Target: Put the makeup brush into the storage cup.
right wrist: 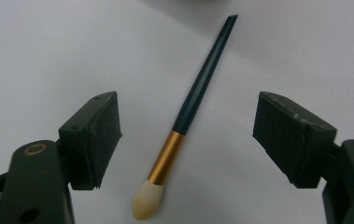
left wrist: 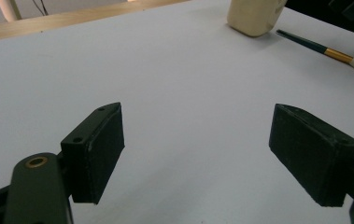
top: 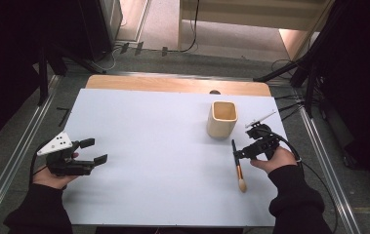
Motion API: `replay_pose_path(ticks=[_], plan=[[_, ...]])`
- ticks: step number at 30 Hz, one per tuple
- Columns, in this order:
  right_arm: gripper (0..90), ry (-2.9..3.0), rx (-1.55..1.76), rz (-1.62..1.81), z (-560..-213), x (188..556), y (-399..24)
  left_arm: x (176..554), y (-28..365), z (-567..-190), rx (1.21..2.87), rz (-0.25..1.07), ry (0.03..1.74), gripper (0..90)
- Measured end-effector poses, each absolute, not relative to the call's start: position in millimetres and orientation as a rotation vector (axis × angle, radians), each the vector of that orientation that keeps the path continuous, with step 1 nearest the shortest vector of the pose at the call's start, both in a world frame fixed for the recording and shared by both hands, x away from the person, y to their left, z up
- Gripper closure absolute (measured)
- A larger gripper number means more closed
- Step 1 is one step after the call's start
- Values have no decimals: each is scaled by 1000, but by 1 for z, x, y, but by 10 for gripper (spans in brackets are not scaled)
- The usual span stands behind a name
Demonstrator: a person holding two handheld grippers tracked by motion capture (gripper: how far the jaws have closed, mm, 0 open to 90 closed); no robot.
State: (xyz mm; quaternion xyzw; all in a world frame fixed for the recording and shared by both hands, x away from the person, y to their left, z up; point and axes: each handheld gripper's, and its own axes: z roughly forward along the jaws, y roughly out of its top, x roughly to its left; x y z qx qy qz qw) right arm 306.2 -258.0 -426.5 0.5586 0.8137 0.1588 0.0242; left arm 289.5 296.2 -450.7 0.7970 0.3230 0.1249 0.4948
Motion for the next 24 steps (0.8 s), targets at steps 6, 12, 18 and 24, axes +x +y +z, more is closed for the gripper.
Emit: replay_pose_path(ticks=[6,12,18,24], plan=[[251,2496,1768,457,-432,311,-254,290,297,-451,1930,303,782,187],[251,2503,1776,442,-440,313,-249,290,297,-450,1927,303,783,187],[249,2499,1784,412,-449,313,-246,290,297,-450,1925,302,782,187],[247,2493,1794,392,-456,313,-246,290,297,-450,1932,304,778,188]])
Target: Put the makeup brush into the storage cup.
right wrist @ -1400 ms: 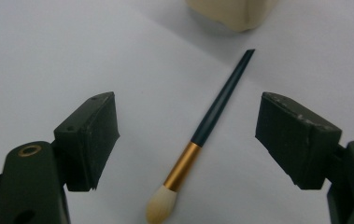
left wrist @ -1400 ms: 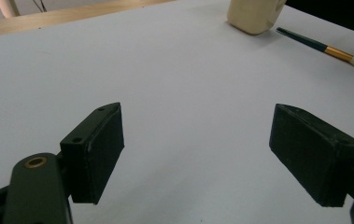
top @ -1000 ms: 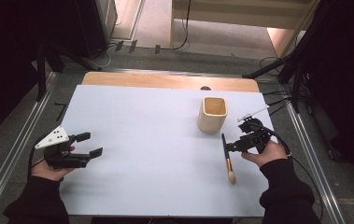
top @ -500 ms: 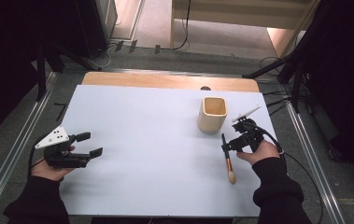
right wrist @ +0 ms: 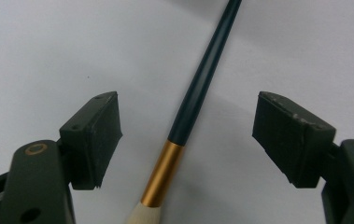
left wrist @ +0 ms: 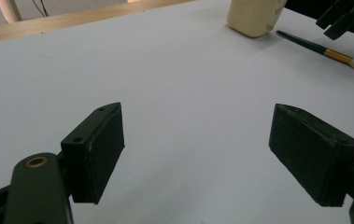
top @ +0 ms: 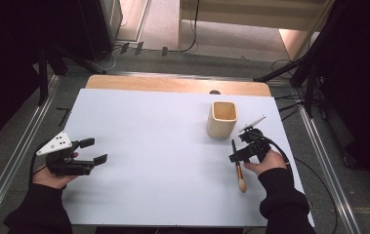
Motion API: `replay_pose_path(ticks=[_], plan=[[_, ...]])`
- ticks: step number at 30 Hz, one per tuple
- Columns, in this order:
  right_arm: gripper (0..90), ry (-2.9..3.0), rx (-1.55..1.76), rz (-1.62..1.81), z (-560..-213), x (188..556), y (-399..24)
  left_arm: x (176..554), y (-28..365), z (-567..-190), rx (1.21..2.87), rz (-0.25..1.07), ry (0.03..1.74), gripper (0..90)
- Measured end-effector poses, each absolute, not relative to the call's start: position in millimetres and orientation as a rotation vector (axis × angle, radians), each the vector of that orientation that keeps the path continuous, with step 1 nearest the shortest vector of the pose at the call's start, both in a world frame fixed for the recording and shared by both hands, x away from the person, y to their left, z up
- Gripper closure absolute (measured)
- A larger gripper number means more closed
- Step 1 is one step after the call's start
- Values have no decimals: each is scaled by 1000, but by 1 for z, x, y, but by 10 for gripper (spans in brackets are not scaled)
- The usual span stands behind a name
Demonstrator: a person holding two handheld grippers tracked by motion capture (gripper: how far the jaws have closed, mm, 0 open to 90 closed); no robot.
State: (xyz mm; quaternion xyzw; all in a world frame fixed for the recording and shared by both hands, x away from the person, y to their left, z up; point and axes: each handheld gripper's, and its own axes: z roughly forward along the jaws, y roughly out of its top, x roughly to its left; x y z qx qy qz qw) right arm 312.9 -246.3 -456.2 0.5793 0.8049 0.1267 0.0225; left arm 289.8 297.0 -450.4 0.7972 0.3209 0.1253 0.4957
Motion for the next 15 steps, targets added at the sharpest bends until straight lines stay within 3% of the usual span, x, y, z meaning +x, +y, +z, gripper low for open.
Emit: replay_pose_path(ticks=[11,15], plan=[[283,2494,1800,362,-469,312,-246,290,297,-450,1933,304,777,187],[381,2526,1795,376,-473,312,-243,290,297,-450,1933,300,778,187]])
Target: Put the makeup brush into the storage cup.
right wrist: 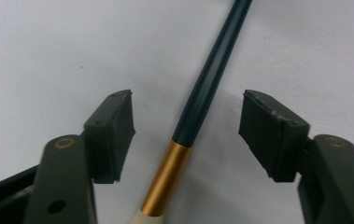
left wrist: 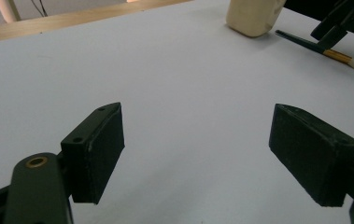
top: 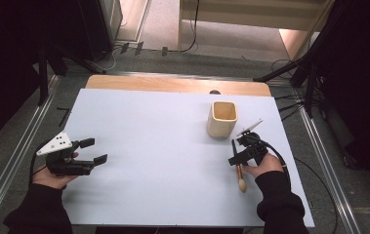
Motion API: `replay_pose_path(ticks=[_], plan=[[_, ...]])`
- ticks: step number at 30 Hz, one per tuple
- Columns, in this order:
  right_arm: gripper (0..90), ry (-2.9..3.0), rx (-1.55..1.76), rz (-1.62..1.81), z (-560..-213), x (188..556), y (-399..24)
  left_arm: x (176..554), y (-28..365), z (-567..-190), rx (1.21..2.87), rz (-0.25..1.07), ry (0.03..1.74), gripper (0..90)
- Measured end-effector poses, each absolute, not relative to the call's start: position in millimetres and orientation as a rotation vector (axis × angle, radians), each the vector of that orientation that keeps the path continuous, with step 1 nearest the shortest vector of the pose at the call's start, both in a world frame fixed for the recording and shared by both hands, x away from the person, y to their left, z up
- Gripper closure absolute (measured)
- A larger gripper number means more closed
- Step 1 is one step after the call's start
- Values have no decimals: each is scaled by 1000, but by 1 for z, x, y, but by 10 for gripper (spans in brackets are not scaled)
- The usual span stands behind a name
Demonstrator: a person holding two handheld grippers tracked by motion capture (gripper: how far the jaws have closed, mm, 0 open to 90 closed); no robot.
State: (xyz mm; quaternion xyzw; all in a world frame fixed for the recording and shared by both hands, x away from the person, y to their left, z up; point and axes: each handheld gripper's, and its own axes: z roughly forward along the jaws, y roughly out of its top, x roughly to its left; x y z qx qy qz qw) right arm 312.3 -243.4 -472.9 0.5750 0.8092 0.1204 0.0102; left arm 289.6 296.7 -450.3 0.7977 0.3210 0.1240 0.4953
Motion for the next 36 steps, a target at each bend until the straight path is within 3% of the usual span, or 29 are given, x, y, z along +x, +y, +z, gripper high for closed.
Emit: replay_pose_path(ticks=[18,19,30,36], plan=[[565,2528,1801,258,-482,313,-239,290,297,-450,1933,301,776,187],[615,2520,1786,229,-482,313,-237,290,297,-450,1933,303,776,188],[784,2533,1802,164,-481,314,-236,290,297,-450,1933,303,776,188],[794,2546,1810,181,-481,315,-238,290,297,-450,1935,304,777,188]])
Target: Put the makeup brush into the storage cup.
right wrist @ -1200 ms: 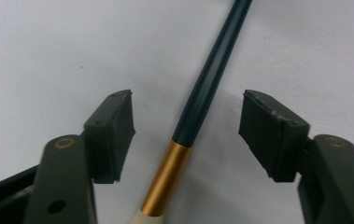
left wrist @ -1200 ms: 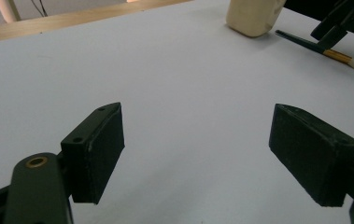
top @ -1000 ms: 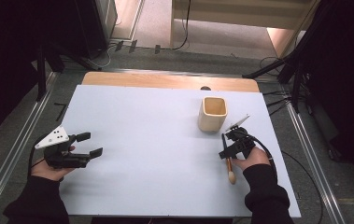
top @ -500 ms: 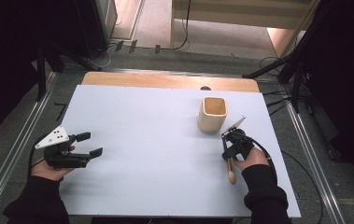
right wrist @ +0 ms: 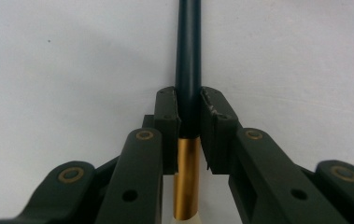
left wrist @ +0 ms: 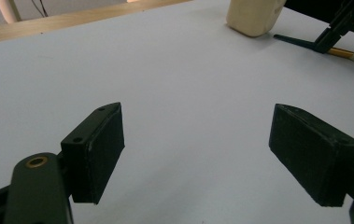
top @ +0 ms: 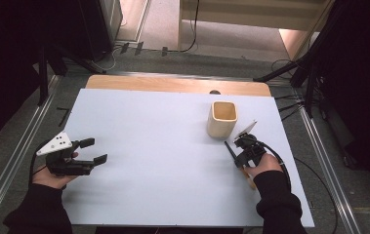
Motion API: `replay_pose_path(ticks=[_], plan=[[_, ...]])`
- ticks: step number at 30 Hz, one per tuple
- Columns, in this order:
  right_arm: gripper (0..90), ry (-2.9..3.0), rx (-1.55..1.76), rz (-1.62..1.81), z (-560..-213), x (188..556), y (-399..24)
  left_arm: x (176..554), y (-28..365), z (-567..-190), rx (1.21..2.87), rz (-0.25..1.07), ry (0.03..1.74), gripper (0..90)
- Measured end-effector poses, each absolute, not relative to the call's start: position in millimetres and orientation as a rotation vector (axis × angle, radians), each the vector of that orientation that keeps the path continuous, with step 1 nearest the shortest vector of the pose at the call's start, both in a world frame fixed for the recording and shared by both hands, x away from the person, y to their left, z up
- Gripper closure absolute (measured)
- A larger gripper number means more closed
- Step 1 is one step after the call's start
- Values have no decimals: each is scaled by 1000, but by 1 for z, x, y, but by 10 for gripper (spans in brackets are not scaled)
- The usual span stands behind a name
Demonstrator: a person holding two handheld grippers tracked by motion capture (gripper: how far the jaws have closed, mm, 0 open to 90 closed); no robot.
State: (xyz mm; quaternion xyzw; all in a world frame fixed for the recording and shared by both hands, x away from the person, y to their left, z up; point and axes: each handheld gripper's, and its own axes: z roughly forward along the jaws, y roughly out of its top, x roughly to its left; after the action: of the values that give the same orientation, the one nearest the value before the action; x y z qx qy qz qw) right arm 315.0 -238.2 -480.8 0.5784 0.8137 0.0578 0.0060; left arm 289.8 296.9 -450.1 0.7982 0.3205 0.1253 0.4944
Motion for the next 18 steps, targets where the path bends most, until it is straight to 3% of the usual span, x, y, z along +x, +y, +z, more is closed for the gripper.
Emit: replay_pose_path(ticks=[18], plan=[[797,2587,1789,253,-476,313,-248,290,297,-450,1935,297,783,186]])
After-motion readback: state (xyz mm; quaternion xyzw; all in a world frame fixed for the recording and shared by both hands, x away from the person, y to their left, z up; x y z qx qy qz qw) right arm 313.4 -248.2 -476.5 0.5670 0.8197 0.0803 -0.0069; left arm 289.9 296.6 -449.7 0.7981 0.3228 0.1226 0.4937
